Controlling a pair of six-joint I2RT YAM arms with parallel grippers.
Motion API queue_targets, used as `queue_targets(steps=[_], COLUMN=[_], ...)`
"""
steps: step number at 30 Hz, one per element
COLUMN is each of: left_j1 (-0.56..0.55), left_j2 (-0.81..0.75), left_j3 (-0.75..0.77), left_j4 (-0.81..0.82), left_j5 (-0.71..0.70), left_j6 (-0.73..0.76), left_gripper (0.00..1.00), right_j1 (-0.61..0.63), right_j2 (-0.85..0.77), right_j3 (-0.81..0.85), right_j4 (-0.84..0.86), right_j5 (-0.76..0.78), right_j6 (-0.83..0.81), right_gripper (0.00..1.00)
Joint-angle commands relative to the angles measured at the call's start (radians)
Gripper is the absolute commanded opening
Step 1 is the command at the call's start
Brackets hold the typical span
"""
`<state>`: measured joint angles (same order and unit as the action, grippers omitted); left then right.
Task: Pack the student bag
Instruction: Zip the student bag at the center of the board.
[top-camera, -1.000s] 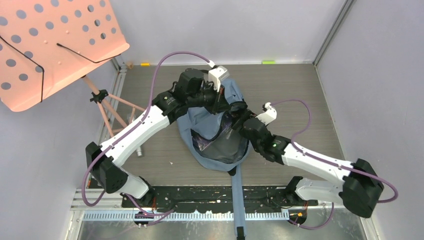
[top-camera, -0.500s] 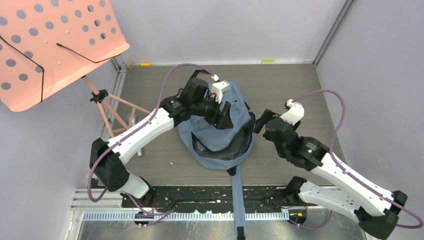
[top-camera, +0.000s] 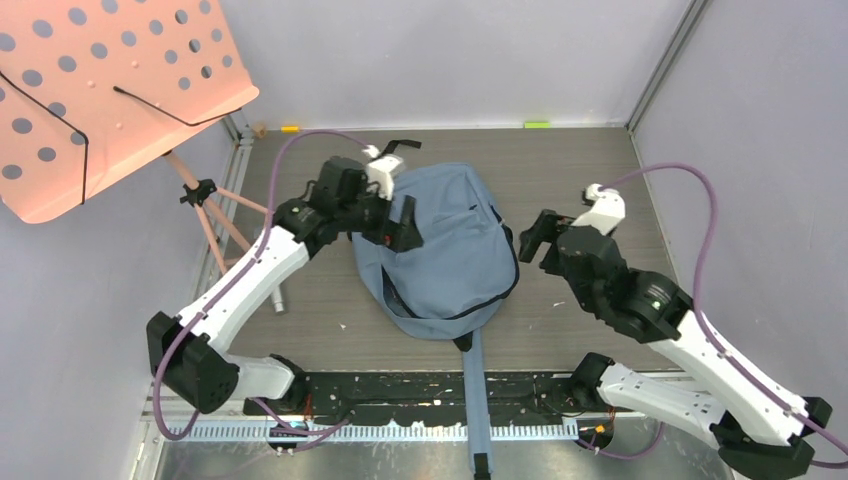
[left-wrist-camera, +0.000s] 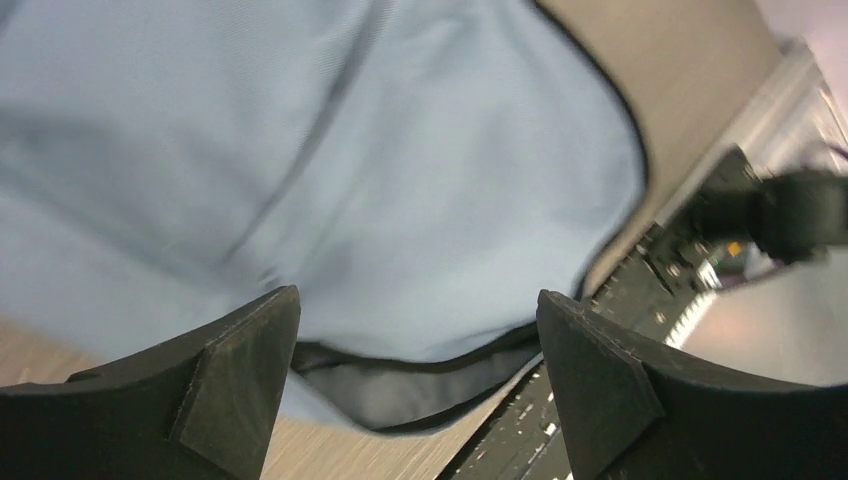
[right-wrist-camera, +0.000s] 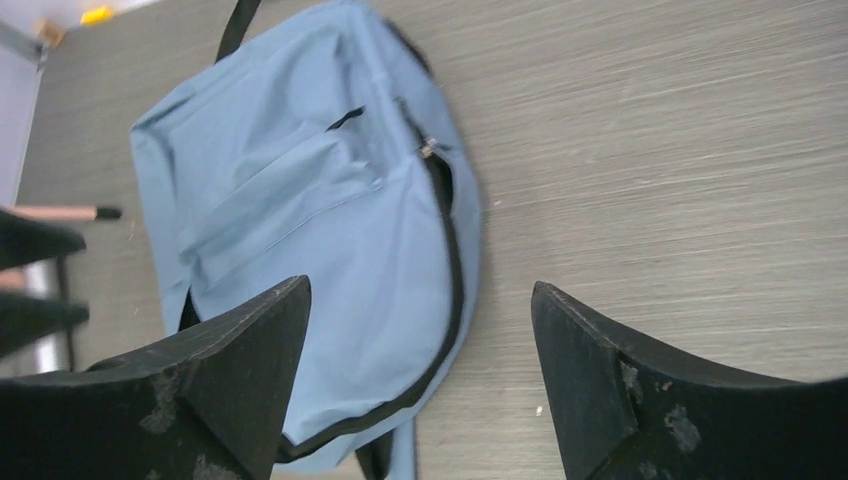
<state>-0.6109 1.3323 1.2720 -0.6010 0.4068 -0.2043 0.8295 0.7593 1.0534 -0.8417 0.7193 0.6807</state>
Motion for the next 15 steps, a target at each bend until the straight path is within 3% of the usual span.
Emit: queue_targets(steps=[1,7,11,15], left_j1=[0.172,0.268,0.27,0.27], left_j2=[-0.047,-0.102,-0.104,-0.09], left_j3=[-0.118,-0.359,-0.456,-0.502], left_j4=[-0.026,0.171,0.243,0.26], left_j5=[-0.094,0.011,0.038,0.033], left_j6=[-0.129,-0.337,-0.384,-0.387], left_gripper=[0.89,0.8,0.85,0.83], right_j1=[0.0,0.051,0.116,0.138], right_j2=[0.113,0.345,0.499,0.616], right_j3=[0.016,-0.002,0.035,0.066], right_j4=[0.139,0.403,0.479,0.52], right_j5=[-0.256,-0.499,-0.516,-0.527], right_j6=[-0.041,0.044,0.107,0.175], right_gripper=[0.81,0.69,0.65,0.62])
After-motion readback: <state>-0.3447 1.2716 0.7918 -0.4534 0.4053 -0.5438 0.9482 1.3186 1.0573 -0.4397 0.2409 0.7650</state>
